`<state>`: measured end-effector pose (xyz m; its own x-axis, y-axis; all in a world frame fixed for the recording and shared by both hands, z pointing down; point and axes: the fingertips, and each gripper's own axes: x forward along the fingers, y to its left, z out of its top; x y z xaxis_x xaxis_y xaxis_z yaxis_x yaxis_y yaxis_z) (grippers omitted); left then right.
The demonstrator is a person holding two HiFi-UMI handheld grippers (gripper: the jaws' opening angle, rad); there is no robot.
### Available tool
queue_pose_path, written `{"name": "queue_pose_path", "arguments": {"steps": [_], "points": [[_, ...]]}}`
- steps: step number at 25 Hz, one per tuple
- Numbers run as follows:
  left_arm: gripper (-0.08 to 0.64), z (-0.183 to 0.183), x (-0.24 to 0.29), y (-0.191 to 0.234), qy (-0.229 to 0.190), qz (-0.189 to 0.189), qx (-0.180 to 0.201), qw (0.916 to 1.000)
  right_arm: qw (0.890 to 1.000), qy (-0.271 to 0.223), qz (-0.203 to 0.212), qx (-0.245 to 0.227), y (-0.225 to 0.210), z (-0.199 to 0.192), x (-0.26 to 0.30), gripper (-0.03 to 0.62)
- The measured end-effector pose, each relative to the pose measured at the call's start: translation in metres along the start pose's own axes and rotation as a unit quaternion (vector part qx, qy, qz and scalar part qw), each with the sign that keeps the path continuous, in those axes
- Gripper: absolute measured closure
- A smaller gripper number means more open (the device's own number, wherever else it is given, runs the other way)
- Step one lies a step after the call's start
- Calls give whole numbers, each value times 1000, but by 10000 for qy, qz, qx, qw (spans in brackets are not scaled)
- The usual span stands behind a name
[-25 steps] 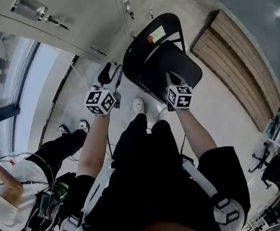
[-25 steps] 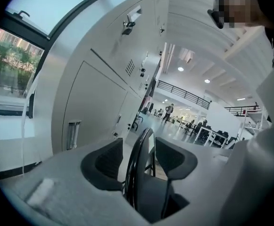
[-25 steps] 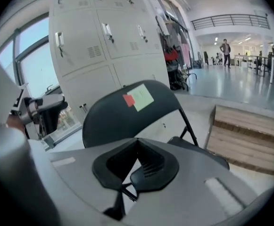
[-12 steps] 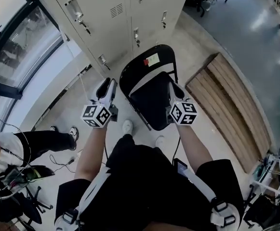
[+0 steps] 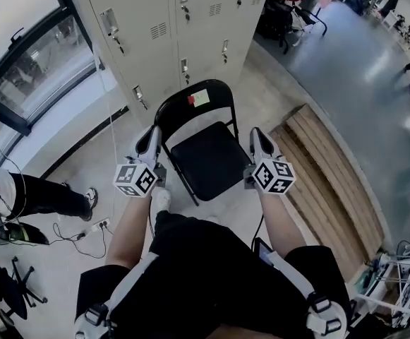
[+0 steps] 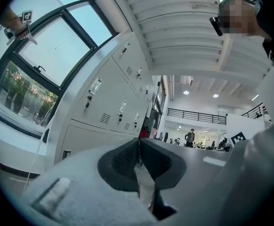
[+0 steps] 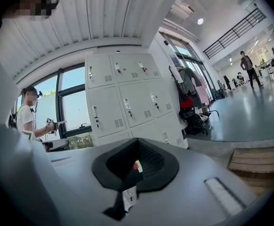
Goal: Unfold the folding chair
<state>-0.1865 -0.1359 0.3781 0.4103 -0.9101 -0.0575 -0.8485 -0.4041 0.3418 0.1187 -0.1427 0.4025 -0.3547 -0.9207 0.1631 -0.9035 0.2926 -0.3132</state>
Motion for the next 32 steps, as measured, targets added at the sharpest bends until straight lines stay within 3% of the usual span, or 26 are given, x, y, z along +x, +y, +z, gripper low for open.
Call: {"name": "queue_pose_path", "arguments": {"steps": [5, 9, 19, 32], "points": [[546, 10, -10, -40, -186, -180, 277, 9993, 9997, -229, 46, 21, -8, 19, -31, 589], [546, 14, -14, -56, -157, -461, 701, 9964, 9985, -409, 4, -360, -3, 25, -44, 588], [558, 32, -36, -7, -67, -398, 768, 9962, 9959, -506, -434, -607, 9, 16, -60, 588], [558, 43, -25, 4, -157, -688, 763, 9946, 9948, -637, -447, -655, 43, 25, -33, 588]]}}
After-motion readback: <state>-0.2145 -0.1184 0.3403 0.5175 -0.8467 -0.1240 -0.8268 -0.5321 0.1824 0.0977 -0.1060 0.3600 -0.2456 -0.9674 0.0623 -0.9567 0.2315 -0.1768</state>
